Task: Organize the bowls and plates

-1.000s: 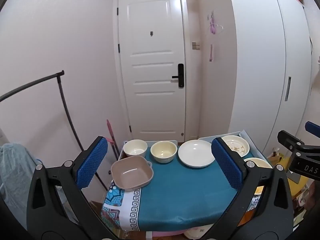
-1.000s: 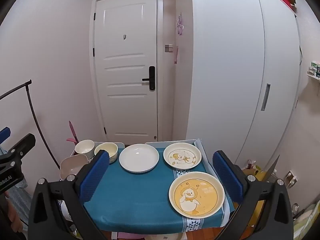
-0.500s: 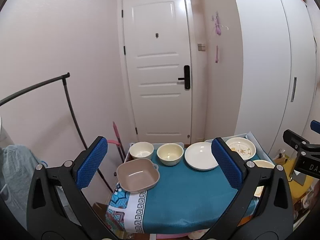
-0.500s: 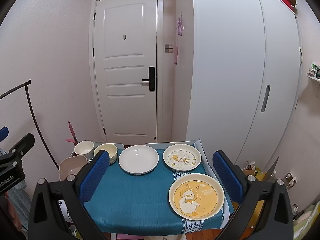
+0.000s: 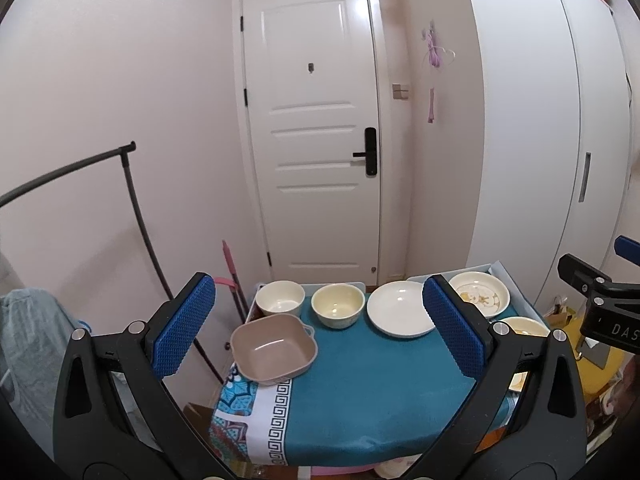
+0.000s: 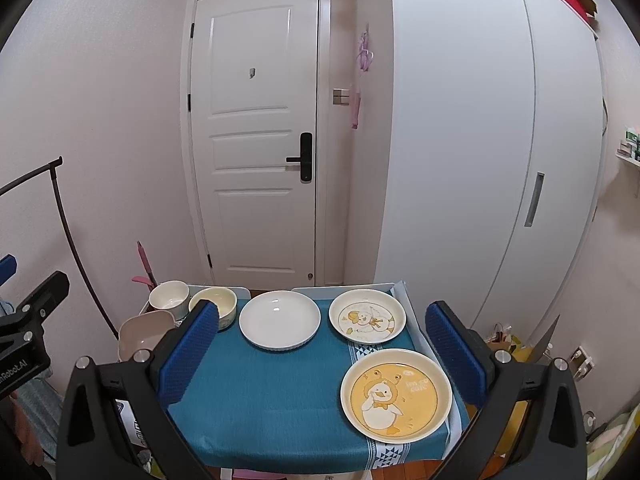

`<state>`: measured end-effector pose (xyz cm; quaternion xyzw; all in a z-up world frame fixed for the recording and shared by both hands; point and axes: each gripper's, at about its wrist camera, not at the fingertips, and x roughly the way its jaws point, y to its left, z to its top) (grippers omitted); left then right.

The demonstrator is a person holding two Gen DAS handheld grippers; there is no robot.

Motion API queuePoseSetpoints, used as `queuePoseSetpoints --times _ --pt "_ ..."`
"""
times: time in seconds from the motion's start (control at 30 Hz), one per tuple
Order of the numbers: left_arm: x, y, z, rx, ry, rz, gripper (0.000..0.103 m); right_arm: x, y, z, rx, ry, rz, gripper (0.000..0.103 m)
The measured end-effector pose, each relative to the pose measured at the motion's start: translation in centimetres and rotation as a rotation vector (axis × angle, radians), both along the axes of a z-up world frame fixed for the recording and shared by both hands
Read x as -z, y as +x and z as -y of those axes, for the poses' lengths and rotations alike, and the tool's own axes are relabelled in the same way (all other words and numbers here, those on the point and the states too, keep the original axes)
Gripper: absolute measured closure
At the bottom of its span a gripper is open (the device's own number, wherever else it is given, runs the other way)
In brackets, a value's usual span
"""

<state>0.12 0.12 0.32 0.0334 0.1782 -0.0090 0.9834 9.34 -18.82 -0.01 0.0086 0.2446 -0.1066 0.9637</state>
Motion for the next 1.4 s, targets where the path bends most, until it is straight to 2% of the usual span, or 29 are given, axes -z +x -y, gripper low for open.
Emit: queuePoseSetpoints --times 1.4 --pt "0.18 -0.41 -0.18 -0.007 0.006 0.009 0.000 -0.15 0.42 -0.45 0.003 -0.015 0.008 0.000"
